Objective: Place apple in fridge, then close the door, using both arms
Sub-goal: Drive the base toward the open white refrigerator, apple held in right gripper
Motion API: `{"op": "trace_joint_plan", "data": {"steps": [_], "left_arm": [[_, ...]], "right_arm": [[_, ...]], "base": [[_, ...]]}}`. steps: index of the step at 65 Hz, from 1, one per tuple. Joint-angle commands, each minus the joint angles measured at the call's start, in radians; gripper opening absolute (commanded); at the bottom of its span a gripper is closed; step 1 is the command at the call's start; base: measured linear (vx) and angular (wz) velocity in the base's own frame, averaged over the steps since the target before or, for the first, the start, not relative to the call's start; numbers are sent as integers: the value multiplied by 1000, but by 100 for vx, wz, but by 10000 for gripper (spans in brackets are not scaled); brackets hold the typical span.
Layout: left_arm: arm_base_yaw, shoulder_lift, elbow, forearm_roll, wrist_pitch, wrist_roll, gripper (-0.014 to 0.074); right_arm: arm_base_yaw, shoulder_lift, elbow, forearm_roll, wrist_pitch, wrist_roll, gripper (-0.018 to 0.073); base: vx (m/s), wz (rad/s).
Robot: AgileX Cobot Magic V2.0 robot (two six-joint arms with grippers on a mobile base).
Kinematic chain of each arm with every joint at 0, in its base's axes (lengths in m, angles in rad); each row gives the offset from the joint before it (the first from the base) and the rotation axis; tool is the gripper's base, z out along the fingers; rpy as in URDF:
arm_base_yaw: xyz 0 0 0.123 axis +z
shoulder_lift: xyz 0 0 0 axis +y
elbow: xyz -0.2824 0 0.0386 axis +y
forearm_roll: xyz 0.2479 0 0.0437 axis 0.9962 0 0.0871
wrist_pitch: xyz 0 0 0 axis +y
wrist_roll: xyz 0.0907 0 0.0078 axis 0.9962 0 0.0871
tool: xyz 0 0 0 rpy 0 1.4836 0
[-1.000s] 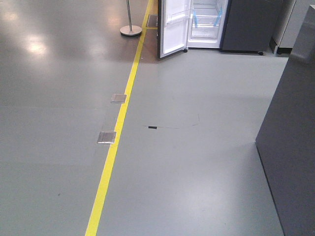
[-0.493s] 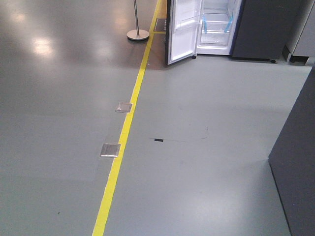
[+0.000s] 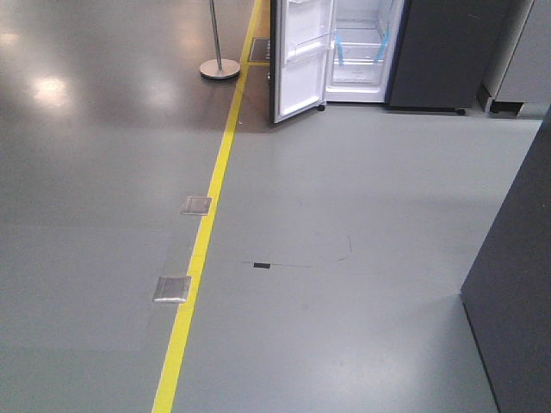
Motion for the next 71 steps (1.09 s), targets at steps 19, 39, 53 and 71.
{"op": "trace_joint_plan", "data": {"steps": [19, 39, 53, 71], "left_arm": [[-3, -14, 20, -3, -64, -10, -5], [-3, -14, 20, -3, -64, -10, -5], [-3, -14, 20, -3, -64, -10, -5], [-3, -14, 20, -3, -64, -10, -5]], "right_arm": [[-1, 7, -27, 15, -80, -7, 30], [-1, 7, -27, 15, -80, -7, 30], [-1, 7, -27, 15, -80, -7, 30], [-1, 7, -27, 15, -80, -7, 30]], "base": [[20, -10], [19, -4], [18, -1], [17, 0]]}}
